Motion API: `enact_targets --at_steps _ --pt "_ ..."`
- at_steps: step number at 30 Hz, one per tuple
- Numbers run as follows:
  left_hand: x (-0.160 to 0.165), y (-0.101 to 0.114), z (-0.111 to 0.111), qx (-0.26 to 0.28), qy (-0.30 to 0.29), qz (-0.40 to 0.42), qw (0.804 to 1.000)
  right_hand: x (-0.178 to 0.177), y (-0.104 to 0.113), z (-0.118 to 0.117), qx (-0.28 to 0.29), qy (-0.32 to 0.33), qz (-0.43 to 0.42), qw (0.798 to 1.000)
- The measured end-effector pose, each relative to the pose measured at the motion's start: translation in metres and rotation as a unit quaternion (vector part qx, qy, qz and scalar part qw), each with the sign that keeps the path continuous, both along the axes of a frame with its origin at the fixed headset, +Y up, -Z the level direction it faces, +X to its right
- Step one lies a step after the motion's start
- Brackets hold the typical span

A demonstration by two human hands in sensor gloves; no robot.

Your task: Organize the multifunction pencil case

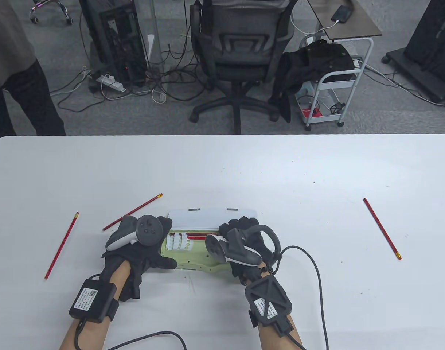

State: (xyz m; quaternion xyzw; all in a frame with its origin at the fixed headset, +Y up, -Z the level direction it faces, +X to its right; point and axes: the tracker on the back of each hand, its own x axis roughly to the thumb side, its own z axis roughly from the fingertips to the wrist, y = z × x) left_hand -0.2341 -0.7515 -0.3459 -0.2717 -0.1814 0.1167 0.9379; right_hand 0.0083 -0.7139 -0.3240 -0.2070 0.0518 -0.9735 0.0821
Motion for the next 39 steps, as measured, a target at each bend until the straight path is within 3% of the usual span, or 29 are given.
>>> enact_targets --at_steps 7,12,18,23,39 --pt "0.0 0.0 0.0 -0.002 0.0 0.005 1.0 0.048 0.023 0.006 0.008 -0.068 -0.105 0.992" --pt "0.0 0.0 0.0 -0.001 0.0 0.003 1.0 0.082 0.024 0.003 0.013 -0.108 -0.177 0.978" --pt "0.0 0.0 0.0 -0.001 0.0 0.001 1.0 0.103 0.022 -0.009 -0.008 -0.143 -0.199 0.97" --pt "0.0 0.0 0.0 -0.001 0.0 0.002 1.0 0.106 0.006 -0.012 -0.041 -0.159 -0.164 0.973" --pt "0.0 0.0 0.0 0.0 0.0 -0.001 1.0 0.086 -0.018 -0.007 -0.048 -0.184 -0.111 0.976"
